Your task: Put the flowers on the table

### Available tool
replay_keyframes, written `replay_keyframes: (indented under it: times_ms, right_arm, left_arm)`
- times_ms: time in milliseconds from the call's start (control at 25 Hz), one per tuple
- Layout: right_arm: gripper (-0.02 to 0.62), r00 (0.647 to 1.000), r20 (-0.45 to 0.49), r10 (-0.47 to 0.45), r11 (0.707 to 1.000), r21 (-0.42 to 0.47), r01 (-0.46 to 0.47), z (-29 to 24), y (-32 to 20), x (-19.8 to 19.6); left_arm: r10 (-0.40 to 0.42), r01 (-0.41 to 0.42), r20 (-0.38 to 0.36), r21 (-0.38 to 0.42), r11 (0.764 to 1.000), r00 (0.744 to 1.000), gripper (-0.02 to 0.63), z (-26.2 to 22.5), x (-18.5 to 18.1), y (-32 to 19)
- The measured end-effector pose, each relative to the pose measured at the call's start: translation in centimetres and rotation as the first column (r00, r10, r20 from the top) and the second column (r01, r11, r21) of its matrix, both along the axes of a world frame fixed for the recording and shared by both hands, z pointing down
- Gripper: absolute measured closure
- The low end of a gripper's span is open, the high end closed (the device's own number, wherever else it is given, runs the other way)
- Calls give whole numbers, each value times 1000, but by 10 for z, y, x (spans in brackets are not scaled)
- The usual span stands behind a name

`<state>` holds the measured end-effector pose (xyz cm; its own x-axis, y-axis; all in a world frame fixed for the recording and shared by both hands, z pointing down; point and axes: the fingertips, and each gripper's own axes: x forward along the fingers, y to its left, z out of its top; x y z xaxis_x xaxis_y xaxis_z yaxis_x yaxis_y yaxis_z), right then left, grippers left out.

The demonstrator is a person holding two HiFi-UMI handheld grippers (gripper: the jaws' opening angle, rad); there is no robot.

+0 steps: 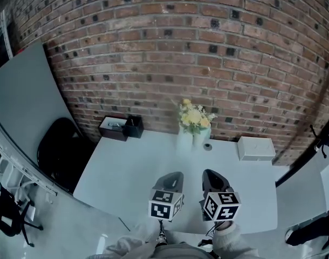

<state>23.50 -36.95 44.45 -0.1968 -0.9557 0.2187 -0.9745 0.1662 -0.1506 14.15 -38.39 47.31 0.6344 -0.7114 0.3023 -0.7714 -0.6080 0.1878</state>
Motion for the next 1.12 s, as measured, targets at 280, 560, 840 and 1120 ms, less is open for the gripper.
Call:
replay_keyframes:
  times_ms: [280, 560, 840, 1120]
  right_arm:
    - [571, 999, -33, 7, 1000, 18, -6, -5, -1, 7]
    - [571, 1000, -21, 17, 1000, 14, -16, -4, -6, 11]
    - [571, 1000, -22, 17, 1000, 5, -17, 0, -12, 8]
    - [571, 1000, -26, 6, 1000, 8, -6, -2, -21, 4]
  left_arm:
    - [4, -4, -3, 9, 1000, 1000, 600, -3, 8, -3]
    - [19, -19, -2, 13, 1000, 1000, 600, -5, 13, -8]
    - [16, -16, -2, 9, 1000, 1000, 600, -2, 7, -13]
    - [6, -6, -6, 17, 1000, 1000, 600, -4, 1, -22]
